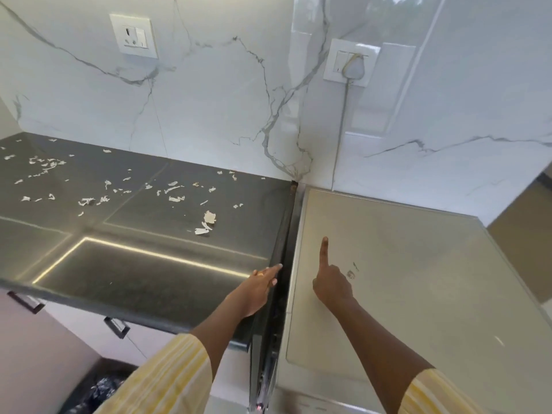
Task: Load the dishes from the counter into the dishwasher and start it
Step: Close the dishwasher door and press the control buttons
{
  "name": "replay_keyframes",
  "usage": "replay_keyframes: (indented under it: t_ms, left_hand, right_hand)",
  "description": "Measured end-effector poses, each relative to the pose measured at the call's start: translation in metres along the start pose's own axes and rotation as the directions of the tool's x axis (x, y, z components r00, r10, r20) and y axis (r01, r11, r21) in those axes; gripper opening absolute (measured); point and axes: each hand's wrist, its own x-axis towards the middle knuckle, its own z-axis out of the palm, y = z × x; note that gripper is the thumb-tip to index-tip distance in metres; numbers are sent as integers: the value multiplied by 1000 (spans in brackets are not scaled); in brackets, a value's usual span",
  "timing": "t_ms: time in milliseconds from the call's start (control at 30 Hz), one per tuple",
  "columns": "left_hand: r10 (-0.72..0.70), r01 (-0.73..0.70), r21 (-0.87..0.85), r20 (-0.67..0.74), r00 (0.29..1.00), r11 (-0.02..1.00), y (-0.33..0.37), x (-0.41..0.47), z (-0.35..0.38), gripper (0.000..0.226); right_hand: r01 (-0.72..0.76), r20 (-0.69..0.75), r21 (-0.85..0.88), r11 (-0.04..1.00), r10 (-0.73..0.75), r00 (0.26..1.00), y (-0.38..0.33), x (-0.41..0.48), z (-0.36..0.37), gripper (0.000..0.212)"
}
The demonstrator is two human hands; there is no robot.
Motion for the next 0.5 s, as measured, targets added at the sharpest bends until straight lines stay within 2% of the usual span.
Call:
replay_keyframes:
  t_ms: [200,267,367,500]
  left_hand:
    - [140,-124,94,-194,971,988,28,-69,23,51]
    - [206,-183,126,-212,955,975,36,-88,33,49]
    - [300,-266,194,-172,938,944,41,-114,51,43]
    - [290,-253,285,-93,953,924,42,-132,71,52]
  right_hand:
    - [-33,-35,-115,993,29,999,0,-86,17,62]
    - [-64,-65,-131,989,56,996,6,-112,23,49]
    - [-60,-199,-99,993,39,979,16,-148,38,29]
    - [-148,-146,-114,982,131,981,35,-177,55,46]
